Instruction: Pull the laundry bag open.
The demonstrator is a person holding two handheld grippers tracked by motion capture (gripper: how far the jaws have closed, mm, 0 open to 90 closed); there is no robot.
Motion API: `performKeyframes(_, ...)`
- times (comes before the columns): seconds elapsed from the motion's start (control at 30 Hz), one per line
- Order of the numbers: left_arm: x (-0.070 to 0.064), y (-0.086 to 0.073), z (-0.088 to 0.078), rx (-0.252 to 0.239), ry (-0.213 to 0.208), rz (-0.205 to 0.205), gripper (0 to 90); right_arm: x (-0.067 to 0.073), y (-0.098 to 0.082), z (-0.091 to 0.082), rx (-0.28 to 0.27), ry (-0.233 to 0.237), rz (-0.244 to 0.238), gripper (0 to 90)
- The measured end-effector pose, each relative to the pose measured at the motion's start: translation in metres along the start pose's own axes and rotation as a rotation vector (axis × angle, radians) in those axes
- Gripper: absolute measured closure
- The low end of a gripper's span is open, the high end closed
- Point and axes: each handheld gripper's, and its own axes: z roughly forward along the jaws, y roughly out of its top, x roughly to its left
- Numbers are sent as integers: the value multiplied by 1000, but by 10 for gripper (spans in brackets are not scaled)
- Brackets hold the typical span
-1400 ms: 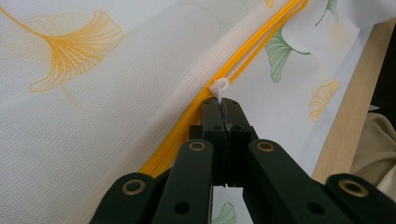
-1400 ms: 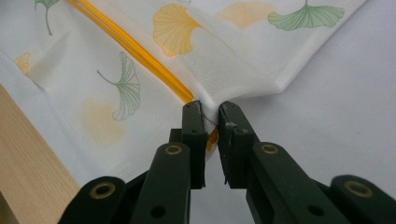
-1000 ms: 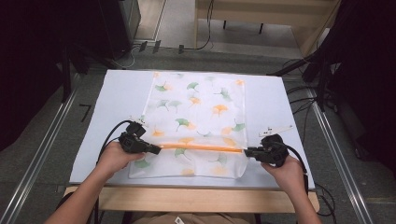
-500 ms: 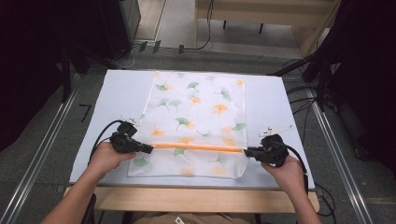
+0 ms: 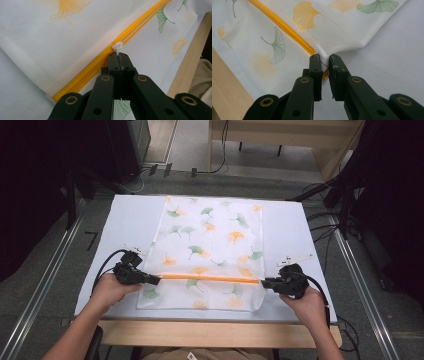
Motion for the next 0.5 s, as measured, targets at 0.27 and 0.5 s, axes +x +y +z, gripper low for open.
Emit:
performKeyframes(0.27, 2, -1, -2, -2, -10, -2, 900, 0, 0, -1, -1, 0, 1, 831)
performKeyframes(0.5, 11, -8, -12, -3, 6, -25, 900, 0, 0, 0, -1, 0, 1, 830)
